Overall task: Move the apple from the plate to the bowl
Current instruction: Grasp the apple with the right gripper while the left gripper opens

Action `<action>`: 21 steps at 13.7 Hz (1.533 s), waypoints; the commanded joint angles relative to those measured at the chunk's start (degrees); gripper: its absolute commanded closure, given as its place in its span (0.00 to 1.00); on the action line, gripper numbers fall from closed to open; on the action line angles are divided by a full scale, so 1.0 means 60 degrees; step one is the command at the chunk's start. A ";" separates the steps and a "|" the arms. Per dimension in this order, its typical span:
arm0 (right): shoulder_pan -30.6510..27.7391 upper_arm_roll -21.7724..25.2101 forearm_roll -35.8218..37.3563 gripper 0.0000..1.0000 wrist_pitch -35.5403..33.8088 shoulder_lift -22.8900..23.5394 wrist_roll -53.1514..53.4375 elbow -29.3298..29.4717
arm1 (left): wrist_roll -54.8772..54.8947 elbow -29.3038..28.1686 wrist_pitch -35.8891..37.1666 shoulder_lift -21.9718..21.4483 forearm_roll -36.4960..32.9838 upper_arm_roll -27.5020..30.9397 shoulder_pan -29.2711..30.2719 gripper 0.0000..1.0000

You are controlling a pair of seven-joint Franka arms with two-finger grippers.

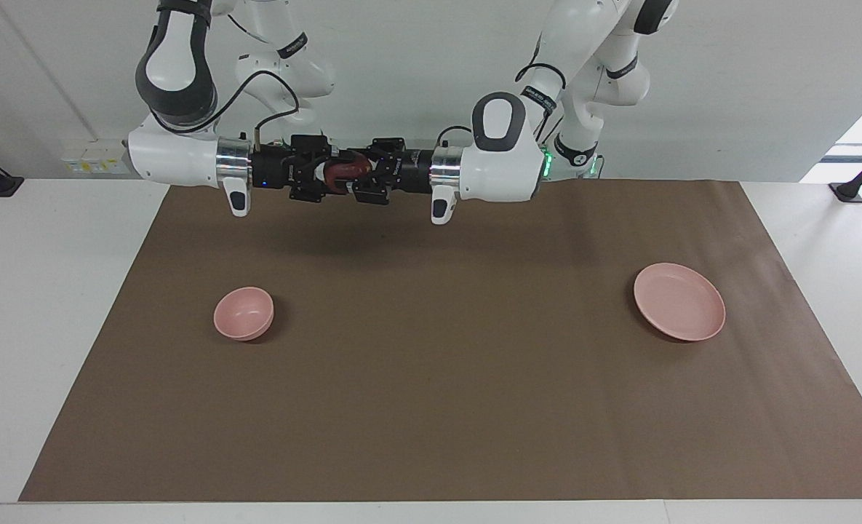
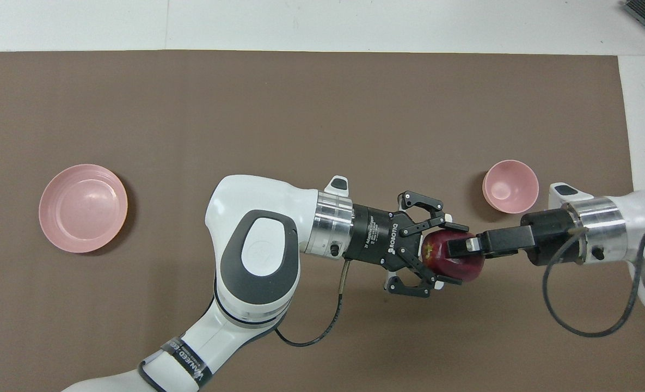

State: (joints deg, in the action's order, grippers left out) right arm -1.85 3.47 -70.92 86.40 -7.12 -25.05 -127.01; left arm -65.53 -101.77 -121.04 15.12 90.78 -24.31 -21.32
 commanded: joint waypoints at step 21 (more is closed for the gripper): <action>-0.0570 0.0023 0.1286 1.00 -0.0777 0.0542 0.1025 0.0982 | -0.0168 -0.0220 0.2036 -0.0030 -0.3934 0.0185 0.1618 0.00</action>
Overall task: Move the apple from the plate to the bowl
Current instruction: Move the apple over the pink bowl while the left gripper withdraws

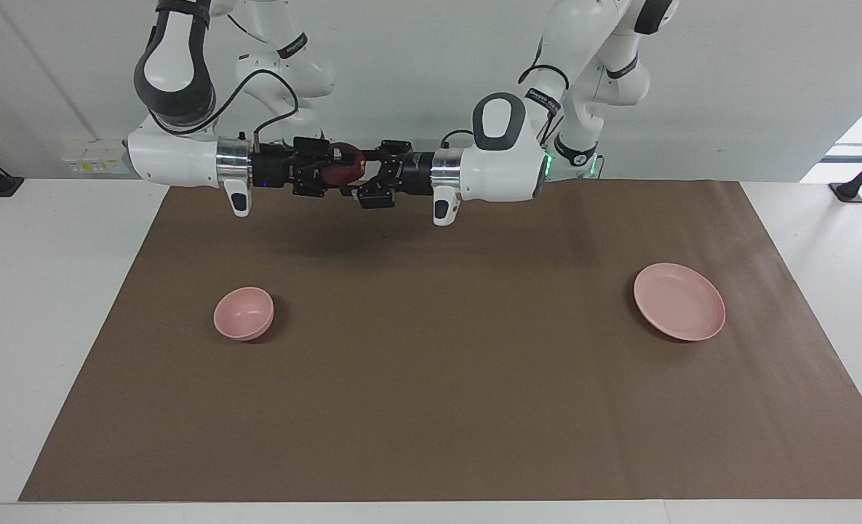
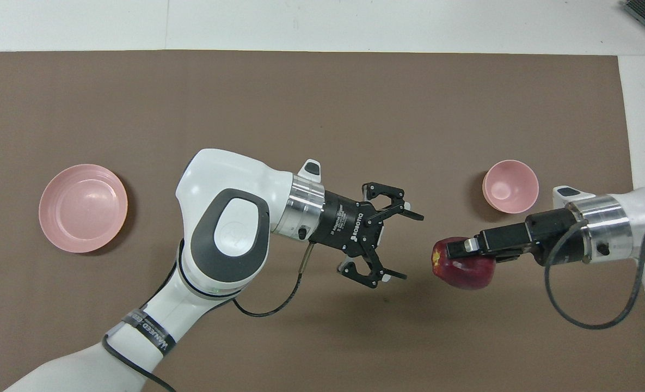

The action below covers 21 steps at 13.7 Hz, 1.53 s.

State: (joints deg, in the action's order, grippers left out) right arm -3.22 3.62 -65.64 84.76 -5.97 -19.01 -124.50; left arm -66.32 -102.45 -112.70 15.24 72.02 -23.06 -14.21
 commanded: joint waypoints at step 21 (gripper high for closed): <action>0.1386 -0.0135 1.2249 1.00 0.5702 0.3513 -0.2251 0.3743 | 0.6199 -0.0049 0.5087 -0.0943 -0.9919 0.0035 0.4008 0.00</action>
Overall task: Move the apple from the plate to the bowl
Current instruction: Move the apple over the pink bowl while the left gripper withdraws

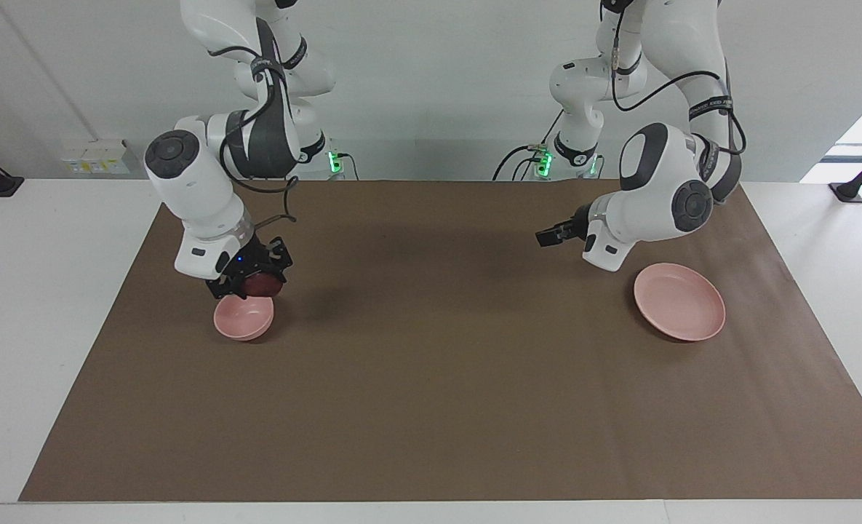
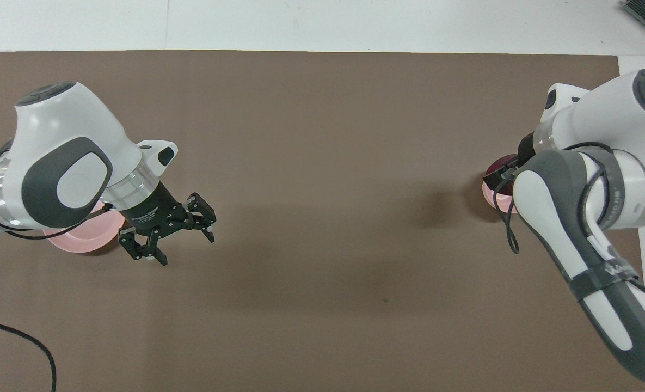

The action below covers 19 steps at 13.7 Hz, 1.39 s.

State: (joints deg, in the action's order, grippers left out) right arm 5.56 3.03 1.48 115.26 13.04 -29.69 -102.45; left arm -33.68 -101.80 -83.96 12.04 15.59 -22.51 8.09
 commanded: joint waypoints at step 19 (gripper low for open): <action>-0.0195 -0.0022 0.2814 1.00 0.1737 0.0669 -0.0399 -0.1222 | 0.1921 0.1498 -0.1241 0.0045 -0.1999 0.0045 0.1186 0.00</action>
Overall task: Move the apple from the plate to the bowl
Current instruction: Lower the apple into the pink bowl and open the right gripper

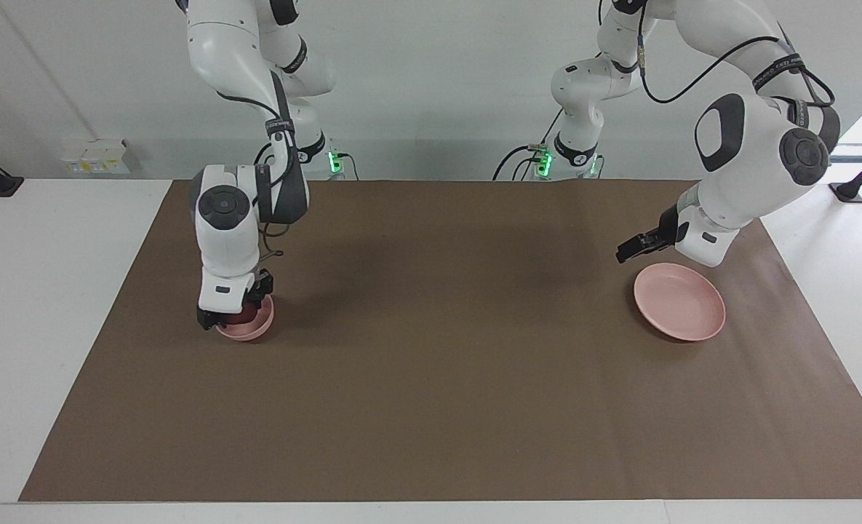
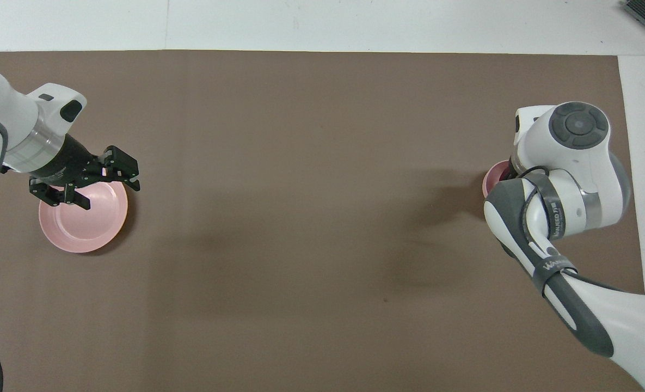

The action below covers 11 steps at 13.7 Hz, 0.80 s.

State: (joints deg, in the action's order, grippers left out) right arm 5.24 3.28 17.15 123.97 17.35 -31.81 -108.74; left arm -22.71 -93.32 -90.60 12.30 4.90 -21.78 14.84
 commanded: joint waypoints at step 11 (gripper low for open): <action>-0.0141 -0.0079 0.0100 0.00 0.0286 -0.0051 0.0278 -0.0290 | 0.3550 0.0275 -0.0559 -0.1007 -0.0655 0.3088 -0.2825 0.00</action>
State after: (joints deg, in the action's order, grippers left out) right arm 5.04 3.28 17.15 124.07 17.48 -31.25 -109.64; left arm -4.79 -91.38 -94.20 9.19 1.40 -5.56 0.13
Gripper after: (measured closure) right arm 0.150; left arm 0.000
